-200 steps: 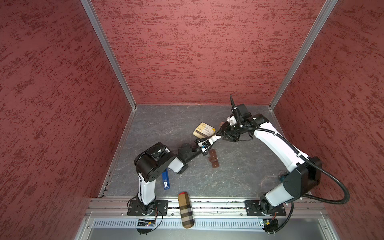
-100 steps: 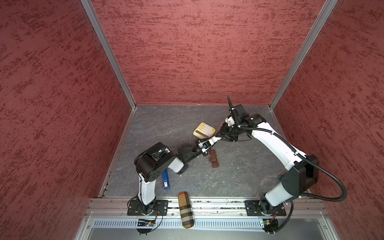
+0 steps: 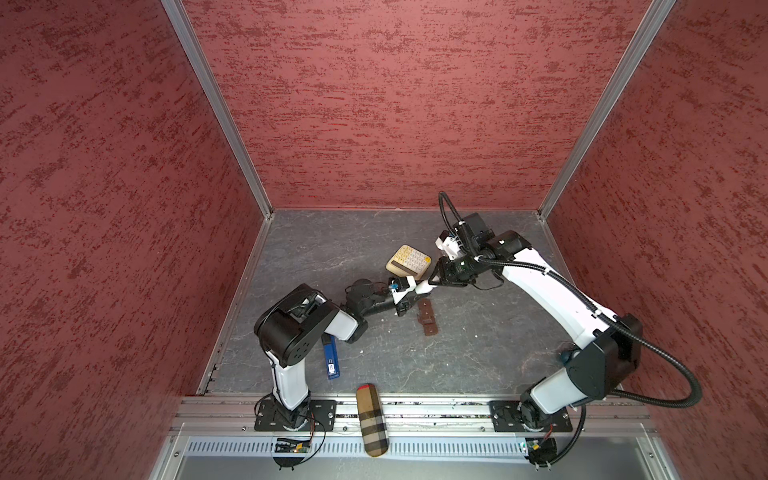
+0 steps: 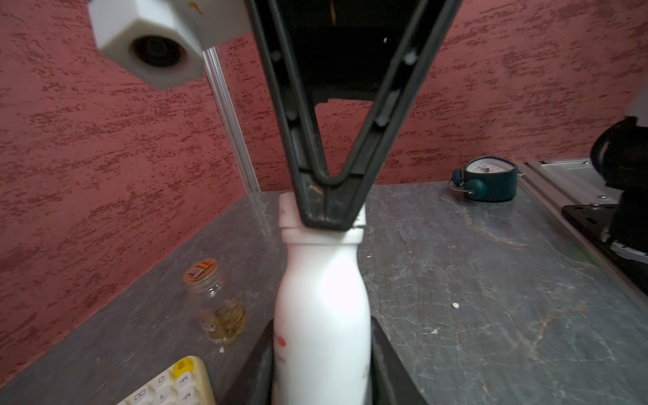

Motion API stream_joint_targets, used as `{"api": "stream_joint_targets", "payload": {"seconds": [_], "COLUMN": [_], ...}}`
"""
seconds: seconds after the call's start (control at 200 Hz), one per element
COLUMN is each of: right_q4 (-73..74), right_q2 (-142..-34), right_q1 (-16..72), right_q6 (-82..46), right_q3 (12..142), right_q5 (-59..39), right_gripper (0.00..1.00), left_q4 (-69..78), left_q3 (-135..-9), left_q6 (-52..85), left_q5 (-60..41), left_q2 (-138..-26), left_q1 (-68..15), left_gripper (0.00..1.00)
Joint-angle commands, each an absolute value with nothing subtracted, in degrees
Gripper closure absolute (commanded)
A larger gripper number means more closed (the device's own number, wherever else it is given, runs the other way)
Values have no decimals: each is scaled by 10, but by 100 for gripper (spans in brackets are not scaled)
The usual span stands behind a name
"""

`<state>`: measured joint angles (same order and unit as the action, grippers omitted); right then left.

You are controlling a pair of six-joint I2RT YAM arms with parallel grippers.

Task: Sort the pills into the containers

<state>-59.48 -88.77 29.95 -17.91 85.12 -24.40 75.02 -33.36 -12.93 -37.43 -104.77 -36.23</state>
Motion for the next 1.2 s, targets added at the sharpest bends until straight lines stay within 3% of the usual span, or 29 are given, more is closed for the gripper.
{"api": "stream_joint_targets", "payload": {"seconds": [0.0, 0.346, 0.832, 1.197], "right_q4": [-602, -597, -593, -607], "right_q2": [-853, -811, -809, -811], "right_q1": [308, 310, 310, 310], "right_q6": [-59, 11, 6, 8], "right_q3": [822, 805, 824, 818], "right_q5": [-248, -264, -227, -188], "right_gripper": [71, 64, 40, 39], "left_q4": [806, 809, 791, 801], "left_q3": [-333, -329, -333, -330], "left_q6": [-64, -63, -83, -83], "left_q5": [-452, -450, -437, -432], "left_q2": [-1029, -1026, -1034, -1031], "left_q1": [-352, -356, -366, -366], "left_gripper": [100, 100, 100, 100]}}
